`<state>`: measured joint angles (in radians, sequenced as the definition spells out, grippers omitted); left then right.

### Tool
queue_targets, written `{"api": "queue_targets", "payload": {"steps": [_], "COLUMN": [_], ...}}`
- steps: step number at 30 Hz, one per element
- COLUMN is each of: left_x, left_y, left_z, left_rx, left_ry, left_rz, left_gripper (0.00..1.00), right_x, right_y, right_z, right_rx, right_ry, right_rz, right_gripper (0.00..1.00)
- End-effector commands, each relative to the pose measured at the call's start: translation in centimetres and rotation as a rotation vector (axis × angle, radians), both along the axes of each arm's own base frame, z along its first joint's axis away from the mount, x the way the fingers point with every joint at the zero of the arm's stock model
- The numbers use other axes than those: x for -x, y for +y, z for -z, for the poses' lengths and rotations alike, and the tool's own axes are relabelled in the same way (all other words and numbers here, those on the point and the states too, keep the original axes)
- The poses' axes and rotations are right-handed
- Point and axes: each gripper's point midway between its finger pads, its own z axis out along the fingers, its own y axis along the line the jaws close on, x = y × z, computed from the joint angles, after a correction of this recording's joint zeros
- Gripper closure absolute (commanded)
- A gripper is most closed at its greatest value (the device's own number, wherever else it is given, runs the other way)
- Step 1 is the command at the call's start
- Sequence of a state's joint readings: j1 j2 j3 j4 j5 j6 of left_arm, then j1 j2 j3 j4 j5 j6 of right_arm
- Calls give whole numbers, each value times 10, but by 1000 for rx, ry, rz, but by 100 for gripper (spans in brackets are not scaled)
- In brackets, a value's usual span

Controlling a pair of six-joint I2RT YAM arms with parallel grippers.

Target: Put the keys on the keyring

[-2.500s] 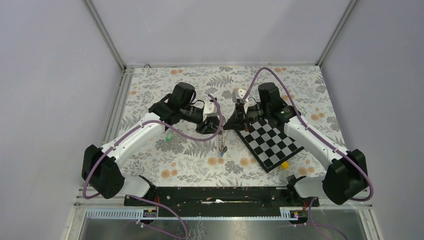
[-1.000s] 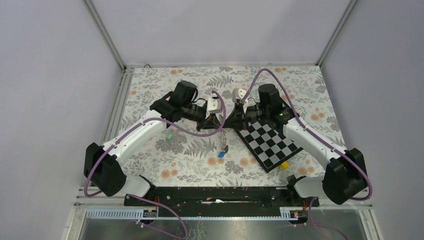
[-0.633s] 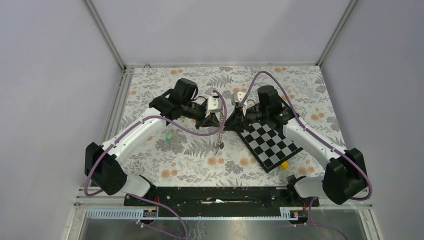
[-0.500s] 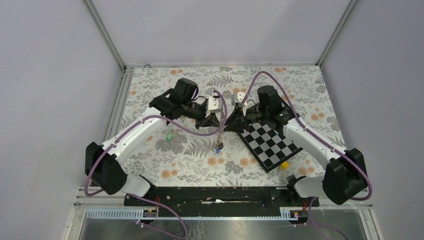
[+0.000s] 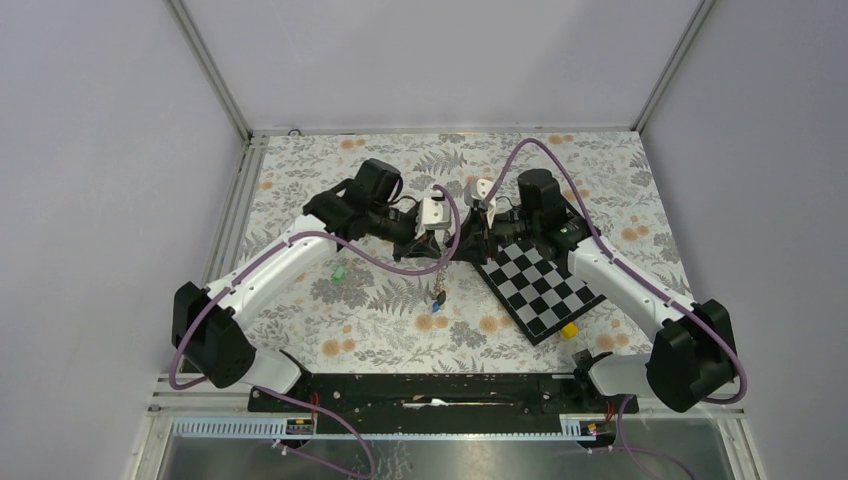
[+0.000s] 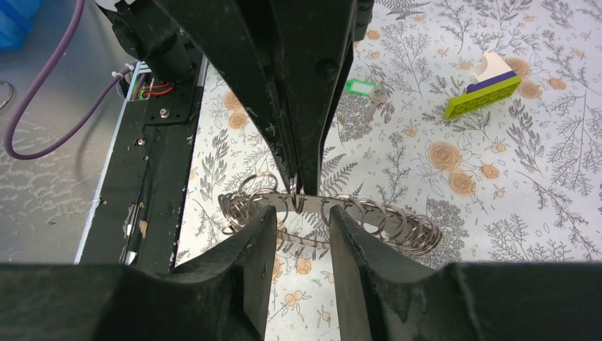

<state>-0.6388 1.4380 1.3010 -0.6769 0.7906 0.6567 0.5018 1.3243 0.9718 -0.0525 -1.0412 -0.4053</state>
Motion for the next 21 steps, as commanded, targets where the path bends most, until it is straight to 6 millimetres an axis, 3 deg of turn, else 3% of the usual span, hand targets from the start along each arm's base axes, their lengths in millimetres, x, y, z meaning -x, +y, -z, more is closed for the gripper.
{"api": "queue_targets", "payload": {"steps": [1, 5, 11, 21], "left_x": [-4, -3, -3, -4], "left_y": [-10, -11, -12, -12], "left_z": [-25, -24, -27, -26], "left_rx": [56, 53, 58, 57], "left_ry": [-64, -57, -53, -52], "left_rz": [19, 19, 18, 14], "left_gripper": [100, 100, 100, 100], "right_x": [2, 3, 5, 3], "right_y": [6, 7, 7, 8], "right_z": [-26, -30, -24, -18], "right_rx": [-75, -88, -86, -79], "right_ry": [-36, -25, -17, -8], "right_rz": [-23, -27, -32, -30], "right_gripper": [60, 62, 76, 77]}}
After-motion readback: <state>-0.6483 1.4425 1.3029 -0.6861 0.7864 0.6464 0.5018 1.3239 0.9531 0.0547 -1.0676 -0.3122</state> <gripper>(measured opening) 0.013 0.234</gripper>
